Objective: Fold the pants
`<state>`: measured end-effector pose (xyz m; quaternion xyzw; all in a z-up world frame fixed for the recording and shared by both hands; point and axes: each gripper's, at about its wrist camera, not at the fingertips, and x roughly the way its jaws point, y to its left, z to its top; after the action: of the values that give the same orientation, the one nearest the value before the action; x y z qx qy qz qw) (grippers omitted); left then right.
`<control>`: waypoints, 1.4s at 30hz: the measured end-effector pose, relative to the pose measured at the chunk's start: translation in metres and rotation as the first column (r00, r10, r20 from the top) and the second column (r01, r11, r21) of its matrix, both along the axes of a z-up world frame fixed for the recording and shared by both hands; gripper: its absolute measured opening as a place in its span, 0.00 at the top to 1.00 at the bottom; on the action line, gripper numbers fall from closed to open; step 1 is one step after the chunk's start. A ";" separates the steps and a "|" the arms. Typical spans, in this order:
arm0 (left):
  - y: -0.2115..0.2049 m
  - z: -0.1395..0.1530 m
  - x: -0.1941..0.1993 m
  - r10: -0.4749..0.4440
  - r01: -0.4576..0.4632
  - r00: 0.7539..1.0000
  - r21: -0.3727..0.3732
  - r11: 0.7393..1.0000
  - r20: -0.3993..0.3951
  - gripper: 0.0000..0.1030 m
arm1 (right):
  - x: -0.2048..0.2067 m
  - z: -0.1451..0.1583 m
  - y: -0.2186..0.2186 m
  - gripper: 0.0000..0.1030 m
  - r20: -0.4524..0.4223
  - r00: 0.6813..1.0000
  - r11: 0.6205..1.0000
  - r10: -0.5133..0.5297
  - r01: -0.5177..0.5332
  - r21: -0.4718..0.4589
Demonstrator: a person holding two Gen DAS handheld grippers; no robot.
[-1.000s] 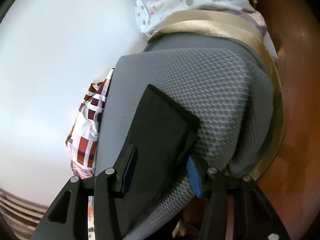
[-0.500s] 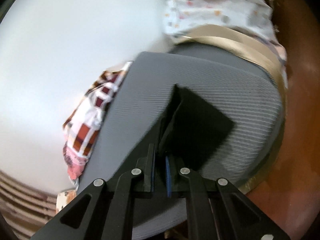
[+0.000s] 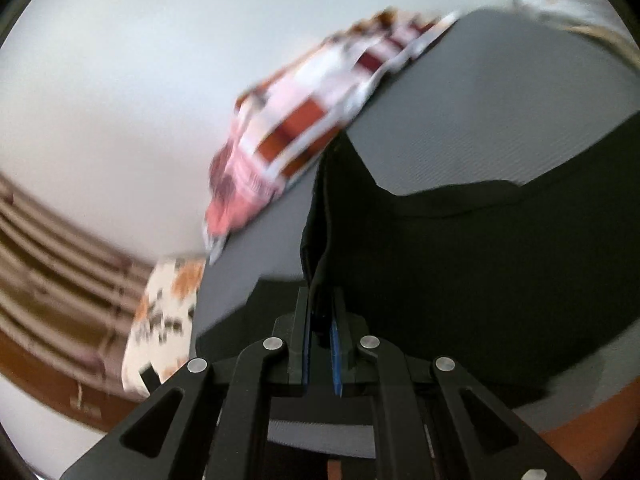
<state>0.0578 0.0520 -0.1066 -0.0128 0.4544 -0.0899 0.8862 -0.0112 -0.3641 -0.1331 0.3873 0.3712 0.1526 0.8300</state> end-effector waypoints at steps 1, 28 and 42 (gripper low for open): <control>0.000 -0.001 0.000 0.000 0.000 1.000 -0.001 1.000 -0.006 0.14 | 0.005 -0.004 0.014 0.92 -0.010 1.000 1.000 0.026 -0.026 -0.007; -0.001 -0.009 0.001 -0.013 0.012 0.999 -0.013 1.000 -0.033 0.14 | 0.018 -0.044 0.145 0.72 -0.017 0.910 0.908 0.414 -0.414 -0.063; 0.005 -0.010 0.001 -0.004 0.003 0.999 -0.020 1.000 -0.039 0.14 | -0.044 -0.019 -0.047 0.72 0.090 0.996 0.993 0.011 -0.021 0.116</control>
<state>0.0591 0.0572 -0.1166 -0.0227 0.4707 -0.0959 0.8768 -0.0549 -0.4112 -0.1522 0.4250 0.3273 0.1978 0.8204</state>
